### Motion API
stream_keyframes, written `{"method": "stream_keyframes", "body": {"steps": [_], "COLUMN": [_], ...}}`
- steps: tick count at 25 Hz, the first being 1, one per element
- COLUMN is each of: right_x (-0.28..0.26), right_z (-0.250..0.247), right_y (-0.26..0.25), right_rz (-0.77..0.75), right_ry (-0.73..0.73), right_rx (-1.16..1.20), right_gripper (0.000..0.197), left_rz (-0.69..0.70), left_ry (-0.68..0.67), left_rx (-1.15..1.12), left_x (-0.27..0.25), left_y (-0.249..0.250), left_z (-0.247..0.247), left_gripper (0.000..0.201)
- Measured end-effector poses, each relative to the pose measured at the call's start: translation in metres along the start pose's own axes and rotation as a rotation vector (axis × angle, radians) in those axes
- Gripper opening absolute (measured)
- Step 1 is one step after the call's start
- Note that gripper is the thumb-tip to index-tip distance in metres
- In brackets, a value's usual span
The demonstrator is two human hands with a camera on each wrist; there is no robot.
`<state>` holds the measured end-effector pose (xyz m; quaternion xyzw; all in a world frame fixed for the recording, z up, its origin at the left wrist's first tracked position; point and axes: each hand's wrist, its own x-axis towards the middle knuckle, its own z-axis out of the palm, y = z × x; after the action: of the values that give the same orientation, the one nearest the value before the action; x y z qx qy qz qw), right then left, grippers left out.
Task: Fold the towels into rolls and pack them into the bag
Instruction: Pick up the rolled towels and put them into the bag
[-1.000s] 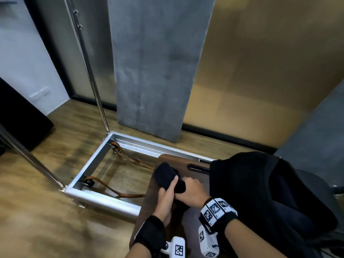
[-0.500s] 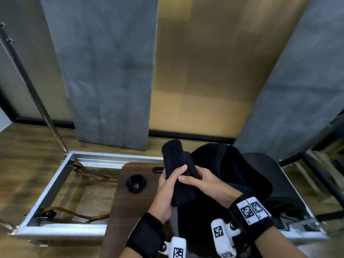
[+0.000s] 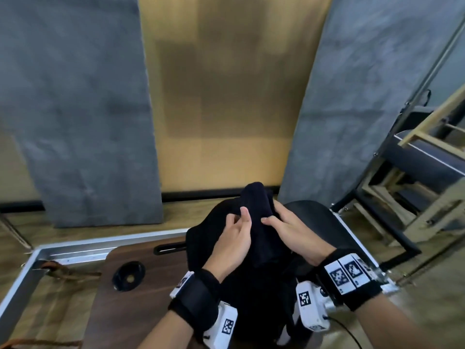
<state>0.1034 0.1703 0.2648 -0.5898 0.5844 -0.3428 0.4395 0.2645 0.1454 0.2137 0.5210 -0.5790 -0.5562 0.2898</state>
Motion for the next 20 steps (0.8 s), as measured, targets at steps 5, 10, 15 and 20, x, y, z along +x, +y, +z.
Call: {"method": "stream_keyframes", "body": {"steps": [5, 10, 15, 20], "right_x": [0.035, 0.080, 0.120, 0.151], "right_z": [-0.026, -0.037, -0.019, -0.006], "right_y": [0.023, 0.044, 0.057, 0.059], "right_rz": [0.149, 0.285, 0.311, 0.301], "right_ry": [-0.032, -0.255, -0.347, -0.241], "right_rx": [-0.208, -0.540, -0.622, -0.639], "right_gripper": [0.030, 0.025, 0.024, 0.038], "left_rz": [0.172, 0.114, -0.042, 0.008], "left_ry": [0.112, 0.255, 0.065, 0.115], "left_rx": [0.570, 1.054, 1.097, 1.039], "left_x": [0.016, 0.033, 0.046, 0.046], "left_y": [-0.008, -0.018, -0.015, -0.016], "left_z": [0.006, 0.001, 0.006, 0.000], "left_gripper": [0.078, 0.042, 0.038, 0.062]}}
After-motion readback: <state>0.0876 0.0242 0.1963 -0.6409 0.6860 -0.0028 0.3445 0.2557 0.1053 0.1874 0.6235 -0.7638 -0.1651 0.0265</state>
